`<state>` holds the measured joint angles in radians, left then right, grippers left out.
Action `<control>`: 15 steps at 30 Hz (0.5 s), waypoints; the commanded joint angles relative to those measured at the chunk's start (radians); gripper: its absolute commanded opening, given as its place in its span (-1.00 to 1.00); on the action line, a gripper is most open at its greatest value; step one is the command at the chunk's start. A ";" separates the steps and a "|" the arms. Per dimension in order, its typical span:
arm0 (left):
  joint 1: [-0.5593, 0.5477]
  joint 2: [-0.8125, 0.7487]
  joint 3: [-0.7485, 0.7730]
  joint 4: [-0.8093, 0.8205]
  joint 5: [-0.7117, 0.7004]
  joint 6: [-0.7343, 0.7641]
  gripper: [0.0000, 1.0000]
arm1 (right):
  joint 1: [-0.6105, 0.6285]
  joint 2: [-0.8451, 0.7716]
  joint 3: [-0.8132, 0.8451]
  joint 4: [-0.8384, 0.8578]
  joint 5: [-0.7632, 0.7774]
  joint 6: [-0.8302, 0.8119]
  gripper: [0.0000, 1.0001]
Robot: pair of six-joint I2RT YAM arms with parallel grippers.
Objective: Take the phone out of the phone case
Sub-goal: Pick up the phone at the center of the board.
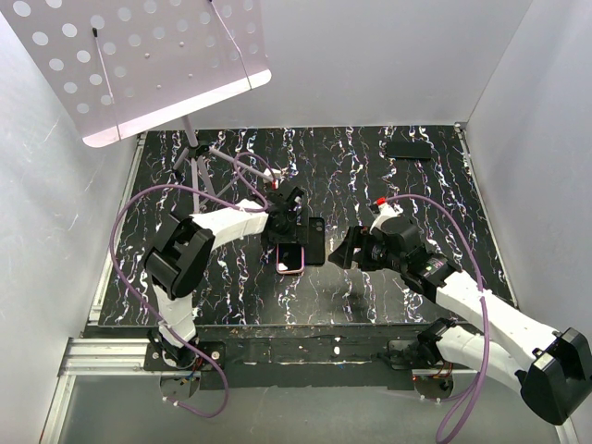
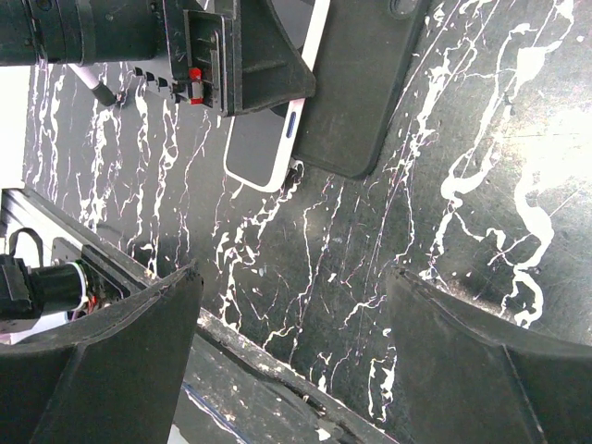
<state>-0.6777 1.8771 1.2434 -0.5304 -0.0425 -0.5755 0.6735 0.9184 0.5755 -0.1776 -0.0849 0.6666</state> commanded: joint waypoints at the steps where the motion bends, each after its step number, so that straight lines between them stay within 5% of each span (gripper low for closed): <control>1: -0.003 0.080 -0.045 0.000 -0.030 -0.030 0.51 | -0.006 -0.001 0.006 0.043 -0.003 0.004 0.71; 4: -0.003 0.064 -0.061 0.026 -0.005 -0.023 0.27 | -0.006 -0.006 0.006 0.033 0.000 0.001 0.71; 8: -0.003 -0.011 -0.093 0.064 0.003 -0.007 -0.32 | -0.008 -0.013 0.004 0.027 0.007 -0.001 0.71; 15: 0.021 -0.180 -0.142 0.144 0.110 0.042 -0.82 | -0.011 -0.009 0.006 0.027 0.004 0.001 0.71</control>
<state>-0.6746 1.7977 1.1362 -0.4206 -0.0174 -0.5755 0.6674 0.9180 0.5755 -0.1776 -0.0845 0.6701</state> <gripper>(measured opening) 0.745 0.859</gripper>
